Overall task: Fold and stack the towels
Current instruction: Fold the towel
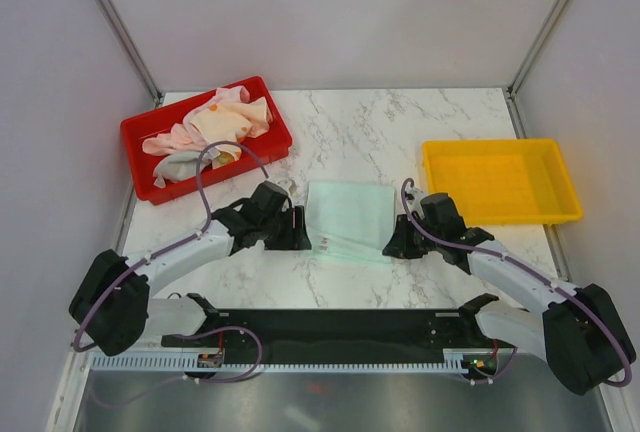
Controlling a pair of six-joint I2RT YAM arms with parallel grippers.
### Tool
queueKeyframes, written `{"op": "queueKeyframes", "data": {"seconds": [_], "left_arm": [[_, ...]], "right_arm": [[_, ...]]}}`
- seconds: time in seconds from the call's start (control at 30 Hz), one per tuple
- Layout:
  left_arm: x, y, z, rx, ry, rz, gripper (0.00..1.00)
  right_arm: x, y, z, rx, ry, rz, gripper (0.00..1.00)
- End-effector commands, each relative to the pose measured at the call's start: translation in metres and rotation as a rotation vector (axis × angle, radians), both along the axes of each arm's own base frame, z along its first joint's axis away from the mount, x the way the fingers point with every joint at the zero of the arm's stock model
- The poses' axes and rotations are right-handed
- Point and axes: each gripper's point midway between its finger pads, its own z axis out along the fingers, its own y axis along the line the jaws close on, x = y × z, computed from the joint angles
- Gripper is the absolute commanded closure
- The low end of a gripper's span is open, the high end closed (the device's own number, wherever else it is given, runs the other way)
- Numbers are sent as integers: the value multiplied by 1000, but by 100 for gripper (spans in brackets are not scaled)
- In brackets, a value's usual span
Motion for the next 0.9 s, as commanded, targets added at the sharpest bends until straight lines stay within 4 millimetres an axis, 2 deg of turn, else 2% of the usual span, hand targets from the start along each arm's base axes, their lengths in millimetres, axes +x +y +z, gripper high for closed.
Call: {"op": "queueKeyframes", "data": {"seconds": [0.0, 0.1, 0.2, 0.3, 0.5, 0.7, 0.87], "left_arm": [[27, -8, 26, -54, -60, 100, 36], [42, -13, 30, -52, -64, 104, 36], [49, -22, 26, -51, -51, 78, 37], [50, -25, 7, -33, -13, 69, 37], [55, -39, -6, -77, -21, 14, 37], [48, -41, -11, -89, -8, -21, 38], [27, -33, -9, -118, 4, -48, 41]], "right_arm": [[-12, 10, 1, 68, 17, 31, 77], [-20, 11, -1, 82, 36, 25, 74], [-24, 10, 1, 99, 44, 7, 72], [-30, 9, 2, 106, 56, 4, 67], [-31, 7, 2, 109, 46, -11, 64], [-30, 6, -3, 88, 65, -20, 64], [-29, 6, 0, 96, 53, -20, 64]]}}
